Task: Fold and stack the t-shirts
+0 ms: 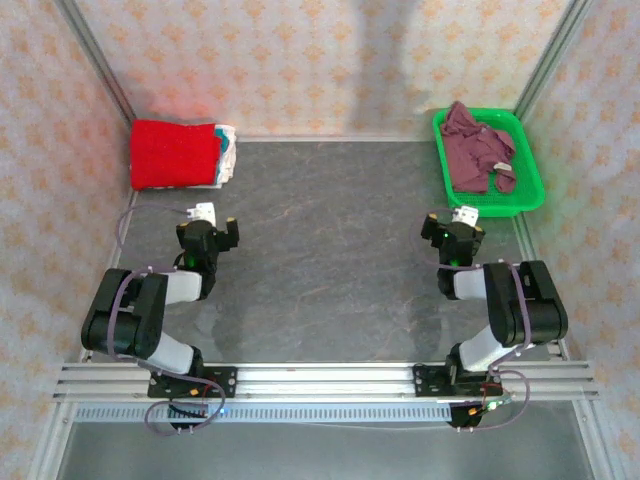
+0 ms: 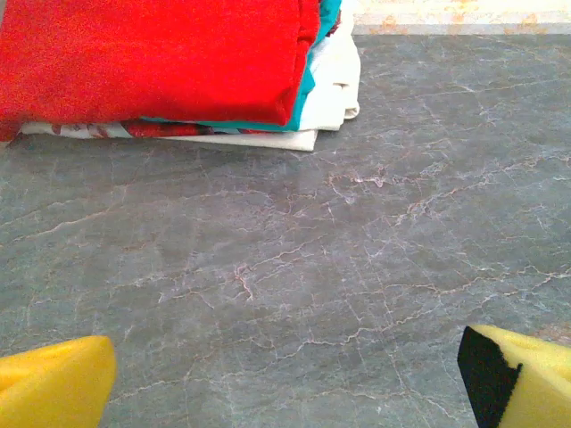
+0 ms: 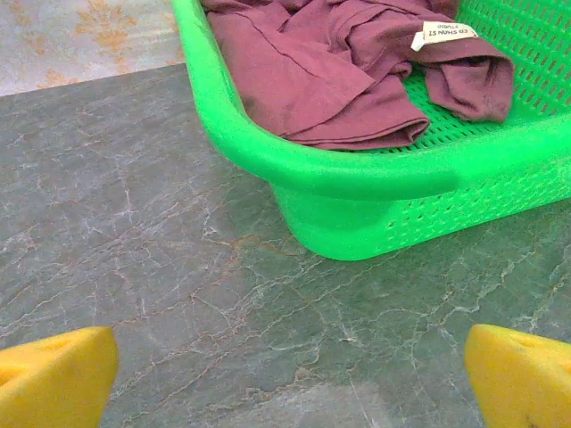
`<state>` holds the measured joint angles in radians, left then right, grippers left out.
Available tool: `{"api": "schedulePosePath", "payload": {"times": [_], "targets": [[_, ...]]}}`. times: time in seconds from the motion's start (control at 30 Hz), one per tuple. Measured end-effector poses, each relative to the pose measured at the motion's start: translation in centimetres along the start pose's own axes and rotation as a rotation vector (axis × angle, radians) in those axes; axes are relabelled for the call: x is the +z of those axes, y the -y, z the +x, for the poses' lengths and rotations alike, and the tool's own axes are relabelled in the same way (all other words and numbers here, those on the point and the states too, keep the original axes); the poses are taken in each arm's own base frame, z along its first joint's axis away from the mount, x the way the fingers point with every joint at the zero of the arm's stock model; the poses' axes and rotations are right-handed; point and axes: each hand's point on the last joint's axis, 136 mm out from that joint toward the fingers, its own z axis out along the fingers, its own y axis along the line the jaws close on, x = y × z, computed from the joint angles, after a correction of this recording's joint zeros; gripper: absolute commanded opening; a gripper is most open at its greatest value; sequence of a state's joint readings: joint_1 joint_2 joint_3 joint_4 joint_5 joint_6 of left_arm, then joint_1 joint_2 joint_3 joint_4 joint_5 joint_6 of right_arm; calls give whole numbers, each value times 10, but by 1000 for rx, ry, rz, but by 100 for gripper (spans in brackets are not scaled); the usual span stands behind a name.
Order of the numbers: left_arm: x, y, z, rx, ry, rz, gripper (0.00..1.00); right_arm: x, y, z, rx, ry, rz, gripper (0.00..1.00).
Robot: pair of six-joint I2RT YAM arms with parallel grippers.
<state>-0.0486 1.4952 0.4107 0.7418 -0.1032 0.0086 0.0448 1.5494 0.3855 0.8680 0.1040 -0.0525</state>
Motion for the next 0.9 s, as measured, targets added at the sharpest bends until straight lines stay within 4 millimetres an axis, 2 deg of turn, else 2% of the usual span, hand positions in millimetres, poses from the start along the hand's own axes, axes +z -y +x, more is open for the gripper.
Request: {"api": "schedulePosePath", "payload": {"times": [0.3, 0.8, 0.9], "targets": [[0, 0, 0, 0, 0, 0, 100, 0, -8, 1, -3, -9, -50, 99], [0, 0, 0, -1, 0, 2, 100, 0, -10, 2, 2, -16, -81, 99], [-4, 0, 1, 9, -16, -2, 96, -3, -9, 1, -2, -21, -70, 100]]}}
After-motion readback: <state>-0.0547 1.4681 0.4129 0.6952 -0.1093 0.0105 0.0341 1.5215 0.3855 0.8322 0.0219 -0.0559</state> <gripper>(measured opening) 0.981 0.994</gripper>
